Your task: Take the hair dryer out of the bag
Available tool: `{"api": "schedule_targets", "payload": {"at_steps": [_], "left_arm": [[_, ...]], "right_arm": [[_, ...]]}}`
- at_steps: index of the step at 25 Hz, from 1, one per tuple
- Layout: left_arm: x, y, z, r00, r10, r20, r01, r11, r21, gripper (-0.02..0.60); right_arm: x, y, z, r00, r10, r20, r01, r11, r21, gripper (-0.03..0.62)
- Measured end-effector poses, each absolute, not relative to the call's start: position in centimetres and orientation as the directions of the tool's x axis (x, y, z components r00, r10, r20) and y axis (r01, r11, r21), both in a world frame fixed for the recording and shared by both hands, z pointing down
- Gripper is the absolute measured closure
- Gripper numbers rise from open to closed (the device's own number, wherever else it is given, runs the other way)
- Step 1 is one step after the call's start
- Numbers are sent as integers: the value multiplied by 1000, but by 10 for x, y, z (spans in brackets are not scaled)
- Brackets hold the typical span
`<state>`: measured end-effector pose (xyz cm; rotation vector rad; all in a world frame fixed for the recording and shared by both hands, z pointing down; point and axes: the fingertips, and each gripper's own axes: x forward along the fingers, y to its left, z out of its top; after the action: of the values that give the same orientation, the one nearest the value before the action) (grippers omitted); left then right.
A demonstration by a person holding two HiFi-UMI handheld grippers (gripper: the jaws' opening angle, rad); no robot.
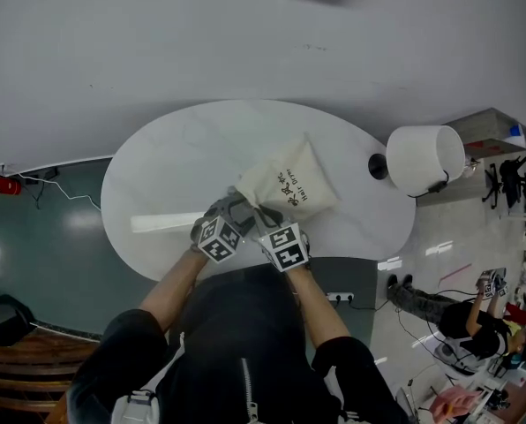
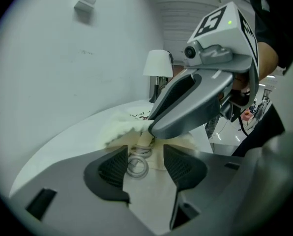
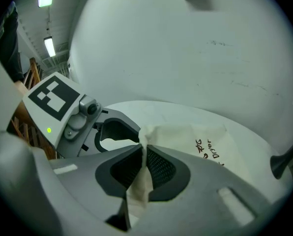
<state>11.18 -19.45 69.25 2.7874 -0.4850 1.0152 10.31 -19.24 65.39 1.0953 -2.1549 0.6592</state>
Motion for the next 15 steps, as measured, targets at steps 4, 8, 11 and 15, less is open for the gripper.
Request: {"api": "schedule_targets", "payload": {"at_steps": [4,8,11,15], "left_arm": [[118,-202,703,701,-265,662,-337,-941,-19,364],[121,-211,714,691,-254,676,-340,-940,-6,359],[124,-213,721,685,-242,687,-336,-942,3,357],[128,-215,732,669,-235,705,-331,-944,-1,356]], "right_arm": [[105,-196,651,-467,-525,712,-837,522,-164,565],[106,-197,652,-467,-528,709,-837,522,-163,565],[108,-198,655,-464,-530,710,-839,520,-160,565],[109,-200,655,-464,-535,706,-838,523,-154,565]]}}
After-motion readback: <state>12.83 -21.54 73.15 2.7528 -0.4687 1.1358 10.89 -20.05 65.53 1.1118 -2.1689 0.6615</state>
